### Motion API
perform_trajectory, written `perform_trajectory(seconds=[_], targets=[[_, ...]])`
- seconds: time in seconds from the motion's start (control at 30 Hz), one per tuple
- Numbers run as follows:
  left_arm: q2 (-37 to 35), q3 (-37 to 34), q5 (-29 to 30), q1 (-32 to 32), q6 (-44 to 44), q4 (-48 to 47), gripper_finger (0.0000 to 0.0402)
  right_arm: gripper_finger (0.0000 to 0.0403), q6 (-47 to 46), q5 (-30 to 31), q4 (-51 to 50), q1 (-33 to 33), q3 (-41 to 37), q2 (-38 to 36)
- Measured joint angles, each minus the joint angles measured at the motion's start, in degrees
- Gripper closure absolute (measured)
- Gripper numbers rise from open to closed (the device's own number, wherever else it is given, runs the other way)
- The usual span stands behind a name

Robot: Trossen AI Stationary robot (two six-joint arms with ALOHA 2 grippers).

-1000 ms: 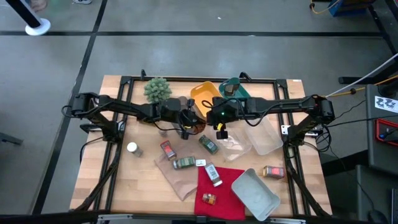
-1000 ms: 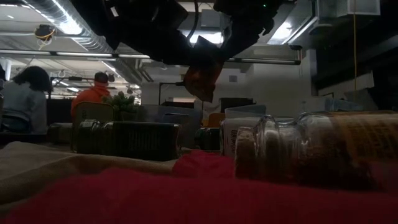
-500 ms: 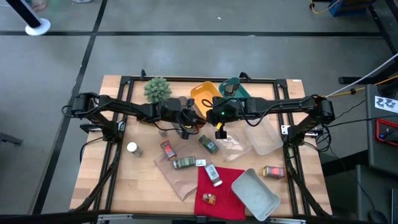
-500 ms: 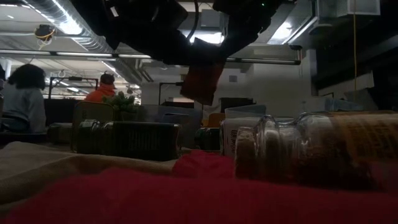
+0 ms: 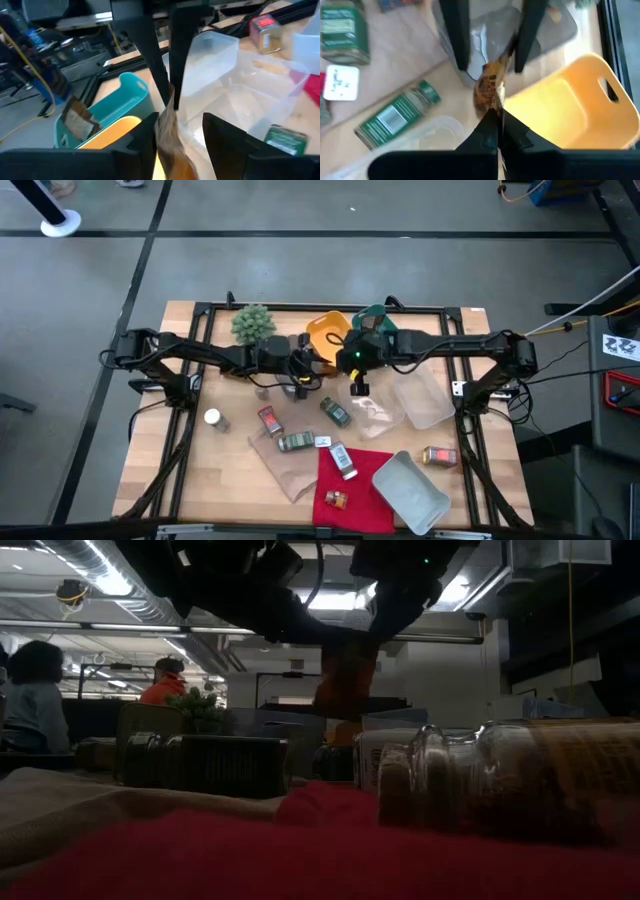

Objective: Sort spices by type
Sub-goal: Put the brown seasoning pack into the green bin

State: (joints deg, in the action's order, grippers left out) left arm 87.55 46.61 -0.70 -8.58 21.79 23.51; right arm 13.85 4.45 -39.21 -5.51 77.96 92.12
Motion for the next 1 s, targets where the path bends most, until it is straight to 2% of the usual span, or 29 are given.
perform_trajectory(seconds=[0.43, 0.67, 1.0], targets=[[0.0, 0.0, 0.1, -3.2, -3.1, -0.3, 0.0259, 0.0402, 4.5, 0.3, -15.8, -9.5, 10.9, 0.0], [0.0, 0.0, 0.0, -3.2, -3.6, -0.6, 0.0259, 0.0402, 4.6, 2.5, -22.4, -17.5, 11.3, 0.0], [0.0, 0.0, 0.0, -3.2, -3.8, -0.6, 0.0259, 0.0403, 7.5, 2.0, -22.8, -26.8, 11.3, 0.0]])
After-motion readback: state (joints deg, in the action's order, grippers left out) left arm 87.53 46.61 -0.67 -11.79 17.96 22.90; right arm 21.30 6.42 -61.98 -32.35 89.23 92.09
